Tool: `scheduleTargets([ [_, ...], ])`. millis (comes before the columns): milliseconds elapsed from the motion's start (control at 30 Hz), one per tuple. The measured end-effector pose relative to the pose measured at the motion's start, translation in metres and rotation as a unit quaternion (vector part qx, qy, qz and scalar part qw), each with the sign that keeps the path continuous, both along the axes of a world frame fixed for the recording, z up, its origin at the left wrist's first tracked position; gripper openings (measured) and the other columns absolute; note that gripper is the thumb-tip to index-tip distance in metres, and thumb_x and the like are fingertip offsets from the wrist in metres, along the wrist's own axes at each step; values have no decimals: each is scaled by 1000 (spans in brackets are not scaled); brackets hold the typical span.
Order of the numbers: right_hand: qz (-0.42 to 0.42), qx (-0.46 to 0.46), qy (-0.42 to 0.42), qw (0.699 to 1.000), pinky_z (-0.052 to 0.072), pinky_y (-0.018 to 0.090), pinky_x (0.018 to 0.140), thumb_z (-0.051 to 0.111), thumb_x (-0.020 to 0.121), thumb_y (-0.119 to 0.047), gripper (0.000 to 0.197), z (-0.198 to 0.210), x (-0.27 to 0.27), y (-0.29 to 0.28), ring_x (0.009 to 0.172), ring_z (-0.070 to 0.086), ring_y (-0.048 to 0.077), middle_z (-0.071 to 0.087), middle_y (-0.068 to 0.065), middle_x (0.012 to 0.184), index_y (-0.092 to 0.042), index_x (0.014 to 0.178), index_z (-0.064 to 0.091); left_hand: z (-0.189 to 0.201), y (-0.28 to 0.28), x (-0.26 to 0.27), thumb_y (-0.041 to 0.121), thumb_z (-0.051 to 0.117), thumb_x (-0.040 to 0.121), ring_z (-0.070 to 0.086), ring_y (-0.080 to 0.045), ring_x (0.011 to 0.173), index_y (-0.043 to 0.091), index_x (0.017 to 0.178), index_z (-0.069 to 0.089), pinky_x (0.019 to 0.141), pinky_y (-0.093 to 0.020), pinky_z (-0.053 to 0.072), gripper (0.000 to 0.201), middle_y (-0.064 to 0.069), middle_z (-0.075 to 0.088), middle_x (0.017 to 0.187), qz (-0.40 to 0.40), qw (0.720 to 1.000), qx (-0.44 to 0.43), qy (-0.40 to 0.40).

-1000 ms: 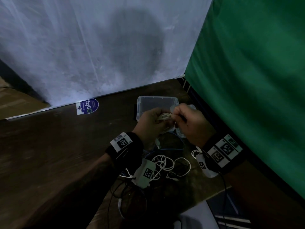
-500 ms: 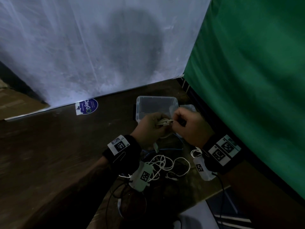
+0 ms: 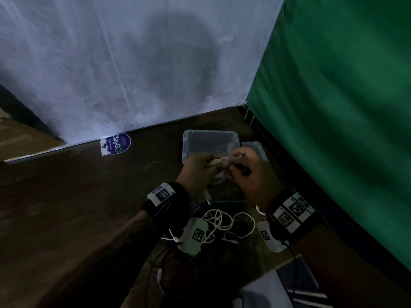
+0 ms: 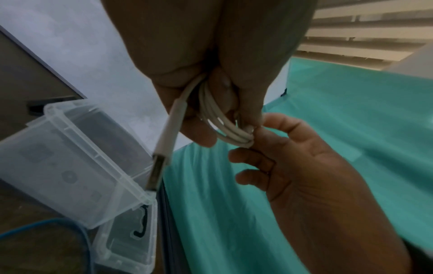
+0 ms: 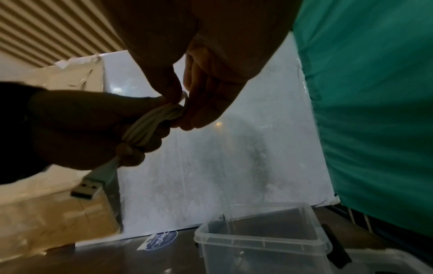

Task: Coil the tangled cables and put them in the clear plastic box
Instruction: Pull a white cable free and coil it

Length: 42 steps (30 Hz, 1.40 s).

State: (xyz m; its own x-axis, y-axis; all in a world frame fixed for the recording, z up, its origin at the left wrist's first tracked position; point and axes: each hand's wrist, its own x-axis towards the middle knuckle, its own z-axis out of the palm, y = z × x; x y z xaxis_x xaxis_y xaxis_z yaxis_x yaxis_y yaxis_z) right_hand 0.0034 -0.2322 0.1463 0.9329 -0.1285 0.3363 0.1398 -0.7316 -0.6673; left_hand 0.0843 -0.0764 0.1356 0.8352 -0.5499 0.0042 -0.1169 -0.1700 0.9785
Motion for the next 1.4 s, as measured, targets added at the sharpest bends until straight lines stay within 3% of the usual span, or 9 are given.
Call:
scheduleTargets([
  [200, -12, 32, -27, 999, 44, 3, 68, 67, 89, -6, 13, 3, 5, -2, 77, 61, -14, 68, -9, 84, -10, 100, 63, 1, 3, 0, 8, 66, 88, 66, -9, 85, 5, 110, 64, 77, -24, 56, 22, -7, 69, 97, -55, 995, -34, 72],
  [400, 7, 16, -14, 1000, 57, 21, 69, 66, 91, -15, 8, -4, 1, -2, 82, 67, 2, 72, -5, 90, -19, 97, 63, -7, 3, 0, 19, 63, 92, 66, -13, 79, 4, 103, 69, 75, -35, 56, 20, -13, 72, 92, -25, 997, -6, 73],
  [500, 62, -37, -2, 997, 57, 25, 68, 64, 91, -16, 3, -7, -3, -1, 81, 65, 3, 68, -10, 90, -18, 92, 62, -7, 5, -1, 23, 60, 94, 62, -3, 64, 12, 88, 68, 61, -24, 52, 15, -1, 68, 75, -19, 998, 1, 66],
  [700, 1, 161, 25, 987, 46, 7, 60, 60, 96, -17, 8, 7, -3, 6, 69, 65, -8, 68, -27, 74, -21, 88, 58, 1, 8, -1, 19, 66, 89, 62, -4, 66, 8, 91, 67, 65, -26, 54, 12, -4, 69, 80, -55, 998, 14, 29],
  [800, 4, 132, 57, 990, 47, 12, 64, 61, 96, -17, 16, 6, 2, 0, 70, 64, -3, 69, -16, 72, -22, 82, 67, 3, 7, -1, 23, 68, 88, 62, -7, 69, 10, 92, 65, 67, -28, 54, 14, -5, 68, 82, -79, 996, 21, 48],
  [933, 10, 61, 3, 998, 40, 5, 64, 65, 92, -10, 14, 5, 3, -4, 68, 60, -5, 64, -10, 72, -8, 79, 70, 1, 3, -6, 43, 68, 80, 50, -29, 85, 8, 96, 68, 78, -41, 40, 38, -17, 56, 92, -60, 968, -86, 227],
  [1067, -34, 150, 1, 988, 46, 19, 63, 59, 95, -11, 24, 11, 7, -8, 64, 59, 8, 65, 0, 70, -8, 72, 67, 6, -4, -21, 15, 48, 100, 61, -10, 57, 2, 102, 60, 55, -17, 47, 19, 1, 65, 64, -87, 959, -103, 250],
  [1167, -70, 168, 4, 983, 51, 35, 65, 56, 98, -17, 27, 7, 7, -10, 68, 61, 25, 64, 12, 72, -9, 74, 65, 3, -7, -21, 10, 46, 99, 64, 0, 67, -3, 115, 59, 60, -13, 49, 25, 5, 68, 78, -105, 969, -90, 202],
  [1400, -21, 158, 77, 984, 46, 23, 60, 58, 97, -27, 26, 4, -5, -14, 60, 55, 8, 60, -5, 64, -19, 72, 61, -1, -10, -21, 10, 46, 99, 61, 3, 57, -4, 106, 60, 54, -11, 46, 21, 9, 67, 65, -79, 977, -96, 176],
])
